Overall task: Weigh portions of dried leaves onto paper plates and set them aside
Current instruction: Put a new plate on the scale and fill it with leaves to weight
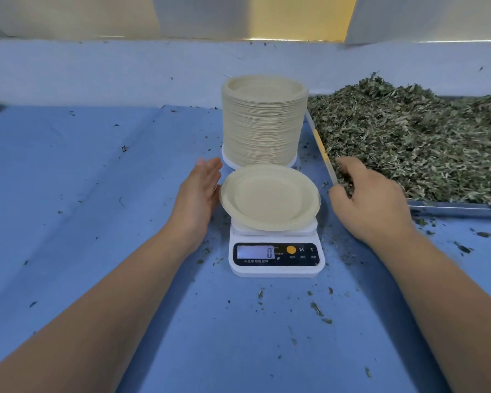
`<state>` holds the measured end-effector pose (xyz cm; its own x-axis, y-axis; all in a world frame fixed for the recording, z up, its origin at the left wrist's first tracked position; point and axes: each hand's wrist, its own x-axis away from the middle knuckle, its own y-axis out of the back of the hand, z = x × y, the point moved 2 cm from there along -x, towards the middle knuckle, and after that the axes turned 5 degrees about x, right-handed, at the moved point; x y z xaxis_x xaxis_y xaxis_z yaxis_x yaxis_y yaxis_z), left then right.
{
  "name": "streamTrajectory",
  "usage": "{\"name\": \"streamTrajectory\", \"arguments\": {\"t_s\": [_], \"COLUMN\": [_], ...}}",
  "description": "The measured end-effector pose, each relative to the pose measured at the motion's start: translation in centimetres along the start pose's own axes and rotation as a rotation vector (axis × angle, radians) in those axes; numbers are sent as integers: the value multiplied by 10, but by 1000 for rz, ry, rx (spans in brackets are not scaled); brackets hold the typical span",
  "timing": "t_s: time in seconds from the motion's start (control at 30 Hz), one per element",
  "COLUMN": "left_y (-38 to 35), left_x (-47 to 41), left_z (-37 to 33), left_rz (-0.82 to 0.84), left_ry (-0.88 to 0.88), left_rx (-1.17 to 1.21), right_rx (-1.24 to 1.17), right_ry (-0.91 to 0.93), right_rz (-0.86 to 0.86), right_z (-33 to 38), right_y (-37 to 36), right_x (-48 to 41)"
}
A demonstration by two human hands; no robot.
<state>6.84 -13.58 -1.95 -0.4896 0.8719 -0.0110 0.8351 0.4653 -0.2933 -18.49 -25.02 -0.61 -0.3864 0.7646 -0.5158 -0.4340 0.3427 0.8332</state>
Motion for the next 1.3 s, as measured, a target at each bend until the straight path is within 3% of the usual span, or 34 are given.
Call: {"name": "streamTrajectory", "arguments": {"t_s": [0.23,0.4,0.67,0.87,1.03,1.3], "left_y": [5,8,-1,3,0,-2], "left_x": [-5,-8,-1,-3,1,0], "left_z": [11,15,7,8,4,6], "left_rz": [35,47,167,109,113,162], "left_ry": [-17,-44,-62,-59,-27,-68], "left_rx": [-87,-165,-200,-139,-125,-119], "right_rx": [120,302,278,308,332,165], "right_ry": [-104,-60,-36,-37,-94,-141], "right_rz": [-107,-24,79,-84,241,316], "right_z": [-7,-10,-15,-11,-13,-13], "right_y": [1,-9,-13,-5,-14,-10], "right_x": [-3,-4,-4,-8,-14,-34]}}
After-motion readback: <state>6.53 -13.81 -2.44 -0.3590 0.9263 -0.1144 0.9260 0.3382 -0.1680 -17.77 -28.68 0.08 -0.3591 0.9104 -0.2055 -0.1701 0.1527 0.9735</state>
